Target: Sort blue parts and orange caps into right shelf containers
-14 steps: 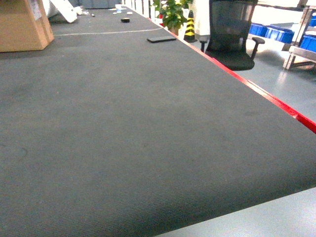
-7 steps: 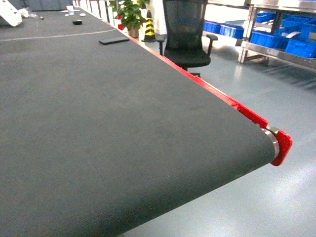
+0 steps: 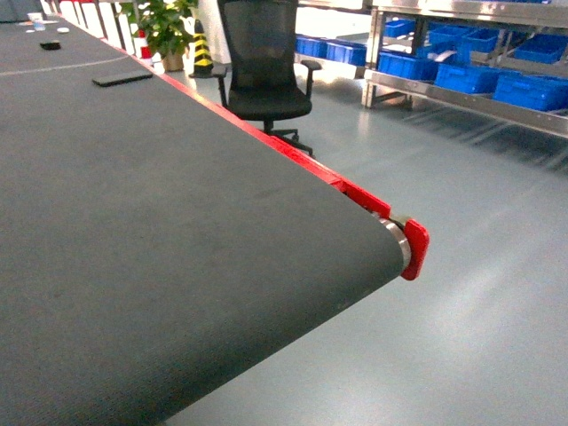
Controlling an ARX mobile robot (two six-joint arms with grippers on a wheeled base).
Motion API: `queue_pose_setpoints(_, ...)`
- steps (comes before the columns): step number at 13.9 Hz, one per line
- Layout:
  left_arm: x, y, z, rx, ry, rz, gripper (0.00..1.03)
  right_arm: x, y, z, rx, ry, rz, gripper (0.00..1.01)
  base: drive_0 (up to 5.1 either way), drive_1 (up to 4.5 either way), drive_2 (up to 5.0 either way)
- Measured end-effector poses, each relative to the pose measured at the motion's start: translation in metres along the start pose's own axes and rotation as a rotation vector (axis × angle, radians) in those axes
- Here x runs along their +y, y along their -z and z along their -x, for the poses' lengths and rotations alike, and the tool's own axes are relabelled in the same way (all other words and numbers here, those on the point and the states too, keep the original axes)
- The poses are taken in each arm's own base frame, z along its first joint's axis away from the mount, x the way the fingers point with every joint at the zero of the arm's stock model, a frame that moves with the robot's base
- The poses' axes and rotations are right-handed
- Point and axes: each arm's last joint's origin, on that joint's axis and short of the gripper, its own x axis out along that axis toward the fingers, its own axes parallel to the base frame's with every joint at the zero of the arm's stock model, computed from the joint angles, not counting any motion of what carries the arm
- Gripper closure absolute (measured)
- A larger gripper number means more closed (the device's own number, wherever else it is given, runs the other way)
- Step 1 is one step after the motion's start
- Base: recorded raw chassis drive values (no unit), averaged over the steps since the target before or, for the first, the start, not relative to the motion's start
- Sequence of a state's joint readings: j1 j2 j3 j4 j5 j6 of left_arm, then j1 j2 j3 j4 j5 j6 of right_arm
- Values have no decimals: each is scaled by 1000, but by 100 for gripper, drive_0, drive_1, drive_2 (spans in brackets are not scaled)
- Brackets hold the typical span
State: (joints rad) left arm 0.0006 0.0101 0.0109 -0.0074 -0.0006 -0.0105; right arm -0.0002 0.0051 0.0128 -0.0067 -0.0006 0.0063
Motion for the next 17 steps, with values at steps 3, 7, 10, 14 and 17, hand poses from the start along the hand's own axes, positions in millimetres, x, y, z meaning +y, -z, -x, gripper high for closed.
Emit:
queue_pose_setpoints(3,0,0,0,0,0,0,61,0,0,0,0,0,0,59,-165,-165,-165)
queue_pose_setpoints(7,0,0,0,0,0,0,61,0,0,0,0,0,0,59,-166,-166,-166)
queue_pose_setpoints(10,0,0,0,0,0,0,61,0,0,0,0,0,0,59,-167,-167,-167)
queue_pose_setpoints(14,0,0,0,0,0,0,61,0,0,0,0,0,0,59,-167,-167,-167)
queue_pose_setpoints(17,0,0,0,0,0,0,61,0,0,0,0,0,0,59,-163,-163,-163)
